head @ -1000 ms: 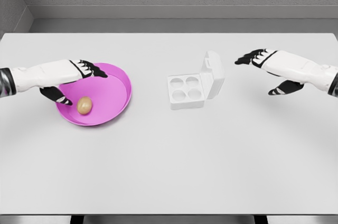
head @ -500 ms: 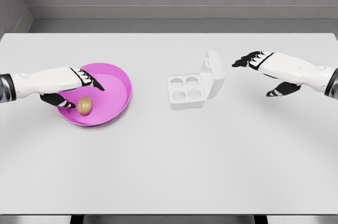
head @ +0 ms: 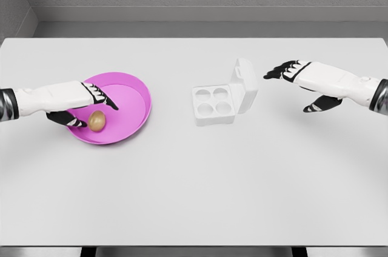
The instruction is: Pack egg into the box and close the box lid
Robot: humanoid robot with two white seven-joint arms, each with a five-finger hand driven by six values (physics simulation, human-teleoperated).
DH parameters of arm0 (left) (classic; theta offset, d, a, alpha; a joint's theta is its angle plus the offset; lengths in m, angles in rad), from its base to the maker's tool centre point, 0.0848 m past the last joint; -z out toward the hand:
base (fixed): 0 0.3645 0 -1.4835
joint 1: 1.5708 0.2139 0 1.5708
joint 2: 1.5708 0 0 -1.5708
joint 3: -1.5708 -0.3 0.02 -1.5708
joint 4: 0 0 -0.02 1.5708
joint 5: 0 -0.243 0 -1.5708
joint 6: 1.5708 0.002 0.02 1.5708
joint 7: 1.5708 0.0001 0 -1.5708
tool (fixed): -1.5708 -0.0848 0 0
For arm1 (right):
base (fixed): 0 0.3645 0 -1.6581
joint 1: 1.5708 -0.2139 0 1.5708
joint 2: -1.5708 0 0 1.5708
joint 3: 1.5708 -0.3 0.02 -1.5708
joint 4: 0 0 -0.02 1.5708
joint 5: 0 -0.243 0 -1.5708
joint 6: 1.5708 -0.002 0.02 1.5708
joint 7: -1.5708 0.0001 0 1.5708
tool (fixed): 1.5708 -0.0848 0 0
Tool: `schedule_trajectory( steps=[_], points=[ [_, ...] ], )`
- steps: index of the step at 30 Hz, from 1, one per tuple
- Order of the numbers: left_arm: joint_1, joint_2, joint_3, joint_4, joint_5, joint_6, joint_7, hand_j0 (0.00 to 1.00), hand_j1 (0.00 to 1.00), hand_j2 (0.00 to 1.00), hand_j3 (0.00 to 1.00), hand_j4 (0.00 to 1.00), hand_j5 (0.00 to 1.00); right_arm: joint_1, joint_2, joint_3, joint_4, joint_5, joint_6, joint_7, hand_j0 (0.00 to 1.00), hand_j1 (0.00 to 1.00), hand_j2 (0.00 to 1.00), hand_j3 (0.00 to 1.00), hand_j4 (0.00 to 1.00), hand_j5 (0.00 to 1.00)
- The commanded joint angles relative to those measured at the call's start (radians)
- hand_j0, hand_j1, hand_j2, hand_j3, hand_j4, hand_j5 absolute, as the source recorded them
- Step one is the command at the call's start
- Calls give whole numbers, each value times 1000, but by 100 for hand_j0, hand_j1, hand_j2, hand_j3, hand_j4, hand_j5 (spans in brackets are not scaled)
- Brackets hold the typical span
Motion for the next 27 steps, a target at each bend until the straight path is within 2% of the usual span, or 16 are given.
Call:
schedule_trajectory(
  steps=[1,27],
  points=[
    [0,1,-3,1,4,0,3,82,82,82,82,82,82,0,0,1,1,-6,3,0,100,100,100,100,100,100],
    [2,-13,-40,12,-13,0,6,81,81,81,81,81,81,0,-3,7,2,-8,3,0,100,100,100,100,100,100]
  ],
)
